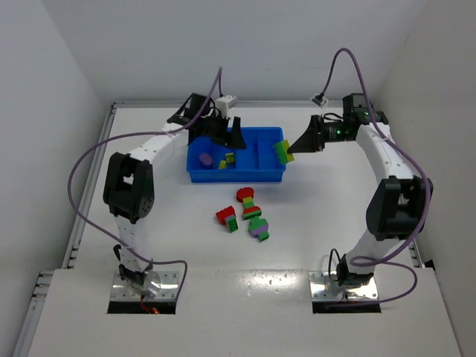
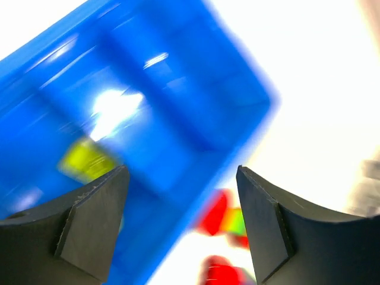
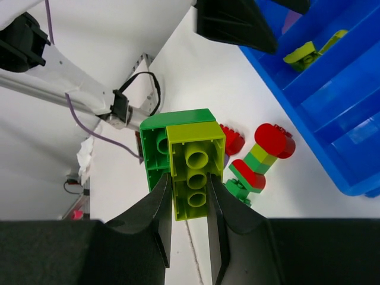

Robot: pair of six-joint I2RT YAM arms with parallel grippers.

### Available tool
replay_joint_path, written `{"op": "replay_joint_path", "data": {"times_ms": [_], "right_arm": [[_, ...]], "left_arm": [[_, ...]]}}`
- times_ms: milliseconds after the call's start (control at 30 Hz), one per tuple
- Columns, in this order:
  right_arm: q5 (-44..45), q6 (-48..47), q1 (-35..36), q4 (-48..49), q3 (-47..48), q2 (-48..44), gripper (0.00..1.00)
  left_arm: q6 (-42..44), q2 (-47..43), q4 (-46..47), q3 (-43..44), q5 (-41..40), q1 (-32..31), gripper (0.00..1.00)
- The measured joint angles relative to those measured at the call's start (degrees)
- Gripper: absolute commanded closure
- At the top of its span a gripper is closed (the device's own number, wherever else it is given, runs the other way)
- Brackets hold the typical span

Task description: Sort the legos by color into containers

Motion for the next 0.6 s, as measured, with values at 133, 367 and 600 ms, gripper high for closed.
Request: {"op": "replay_joint_path", "data": {"times_ms": [133, 367, 600], "right_arm": [[-1.3, -0.7, 1.1, -1.0, 0.5, 0.2, 1.0], [-2.8, 1.0, 3.5, 0.9, 0.5, 0.2, 1.0], [-3.4, 2.3, 3.9, 2.1, 0.1, 0.2, 1.0]], "left_arm": [[-6.2, -2.8, 6.3, 0.0, 14.8, 0.0, 0.2], [-22.6, -4.3, 24.6, -5.9, 30.0, -2.4, 0.17], [-30.4, -4.3, 32.8, -6.7, 36.2, -3.3, 0.16]]}}
